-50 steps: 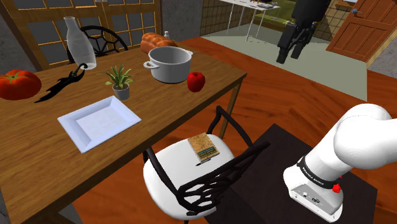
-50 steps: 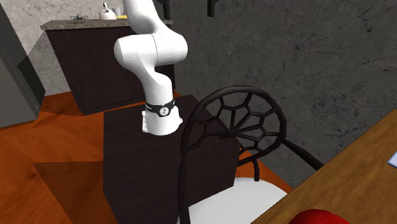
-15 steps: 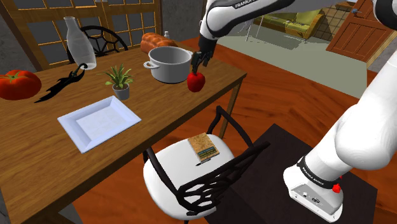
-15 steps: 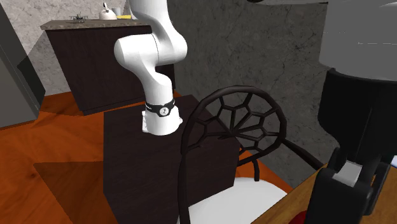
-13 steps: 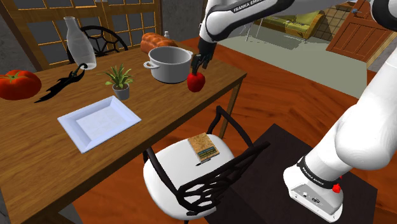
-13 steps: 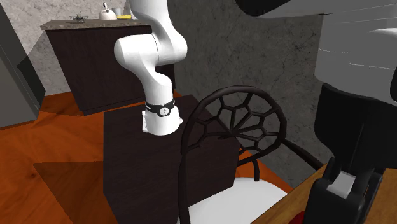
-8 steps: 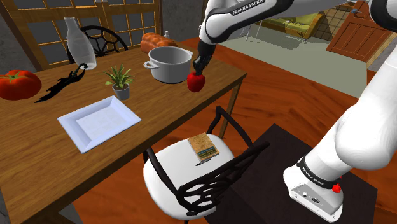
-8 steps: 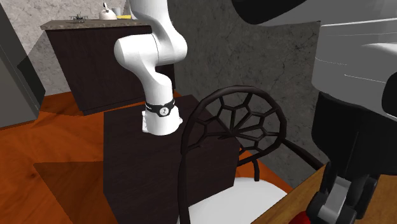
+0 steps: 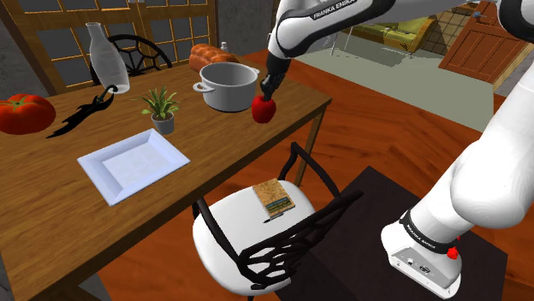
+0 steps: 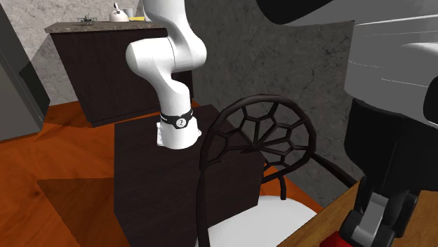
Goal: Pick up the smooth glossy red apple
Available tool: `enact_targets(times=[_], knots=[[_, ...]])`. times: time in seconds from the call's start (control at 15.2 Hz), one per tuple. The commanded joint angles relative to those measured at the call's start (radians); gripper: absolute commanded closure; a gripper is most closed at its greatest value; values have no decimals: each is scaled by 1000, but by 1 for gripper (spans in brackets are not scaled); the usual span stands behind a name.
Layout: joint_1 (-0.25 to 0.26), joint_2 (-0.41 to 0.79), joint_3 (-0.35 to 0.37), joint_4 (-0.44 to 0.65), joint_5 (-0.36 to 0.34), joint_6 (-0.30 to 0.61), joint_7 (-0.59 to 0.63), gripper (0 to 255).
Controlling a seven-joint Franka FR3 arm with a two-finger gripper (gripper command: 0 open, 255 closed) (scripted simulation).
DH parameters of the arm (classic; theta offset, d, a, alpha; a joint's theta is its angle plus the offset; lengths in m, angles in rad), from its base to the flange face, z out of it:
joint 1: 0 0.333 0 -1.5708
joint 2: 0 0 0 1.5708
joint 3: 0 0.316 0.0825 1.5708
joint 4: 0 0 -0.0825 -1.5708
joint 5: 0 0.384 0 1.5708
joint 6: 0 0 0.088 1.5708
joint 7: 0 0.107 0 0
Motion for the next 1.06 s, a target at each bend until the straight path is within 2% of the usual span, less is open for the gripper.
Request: enact_targets(times=[0.0,0.86,0.99], knots=[[0,-8,0,12,-1,-20,2,255],[0,-60,-1,124,-6,-184,9,255],[0,-61,-1,126,-6,-186,9,255]])
